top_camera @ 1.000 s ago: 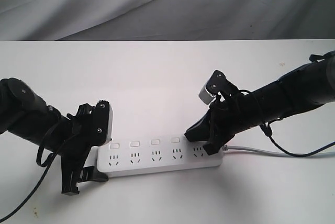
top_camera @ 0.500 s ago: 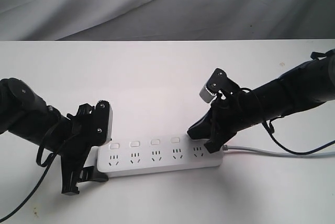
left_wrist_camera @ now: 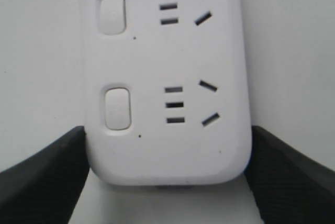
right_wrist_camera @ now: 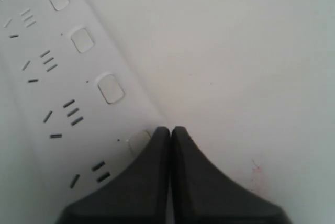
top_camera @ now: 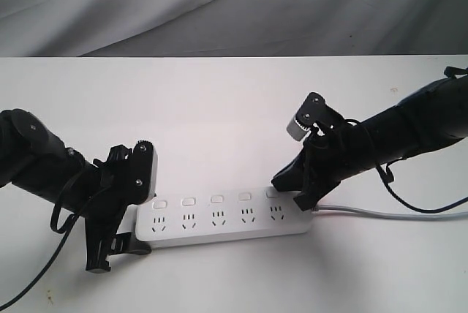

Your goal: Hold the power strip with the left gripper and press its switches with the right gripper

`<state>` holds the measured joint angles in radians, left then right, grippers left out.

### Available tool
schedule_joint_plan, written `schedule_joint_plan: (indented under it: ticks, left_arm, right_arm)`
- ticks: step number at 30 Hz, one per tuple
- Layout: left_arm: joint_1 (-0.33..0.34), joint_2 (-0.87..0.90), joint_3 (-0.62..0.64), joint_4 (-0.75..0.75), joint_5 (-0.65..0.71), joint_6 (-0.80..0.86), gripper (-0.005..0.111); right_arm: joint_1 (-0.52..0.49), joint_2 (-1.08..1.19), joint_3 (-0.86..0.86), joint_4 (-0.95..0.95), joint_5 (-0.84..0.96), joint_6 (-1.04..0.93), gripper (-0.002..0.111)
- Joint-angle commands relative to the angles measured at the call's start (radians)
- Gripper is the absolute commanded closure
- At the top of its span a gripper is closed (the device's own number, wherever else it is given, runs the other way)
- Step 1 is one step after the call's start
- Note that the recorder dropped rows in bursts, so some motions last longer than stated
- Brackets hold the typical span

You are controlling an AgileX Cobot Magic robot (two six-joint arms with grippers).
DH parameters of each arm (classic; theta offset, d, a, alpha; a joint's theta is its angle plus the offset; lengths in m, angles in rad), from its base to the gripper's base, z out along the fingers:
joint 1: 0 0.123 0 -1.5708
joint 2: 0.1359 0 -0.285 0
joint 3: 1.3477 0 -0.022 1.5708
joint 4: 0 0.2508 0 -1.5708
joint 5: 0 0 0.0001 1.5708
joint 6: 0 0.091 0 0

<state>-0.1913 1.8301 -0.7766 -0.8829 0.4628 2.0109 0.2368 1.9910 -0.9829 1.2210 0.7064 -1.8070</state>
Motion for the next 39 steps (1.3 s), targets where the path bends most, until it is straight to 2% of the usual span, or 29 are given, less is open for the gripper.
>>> schedule_joint_plan:
  ticks: [1, 14, 32, 39]
  left_arm:
    - [-0.005, -0.002, -0.003, 0.003, -0.022, 0.005, 0.052]
    - [-0.005, -0.002, -0.003, 0.003, -0.022, 0.005, 0.052]
    - [-0.005, -0.002, -0.003, 0.003, -0.022, 0.005, 0.052]
    - [-0.005, -0.002, -0.003, 0.003, -0.022, 0.005, 0.052]
  right_arm:
    - [0.011, 0.006, 0.008, -0.065, 0.032, 0.01, 0.108]
    - [0.013, 0.006, 0.008, -0.04, 0.021, 0.004, 0.108]
    - [0.032, 0.073, 0.008, -0.112, -0.042, 0.058, 0.108]
    - [0.032, 0.002, -0.075, 0.003, 0.094, 0.058, 0.108]
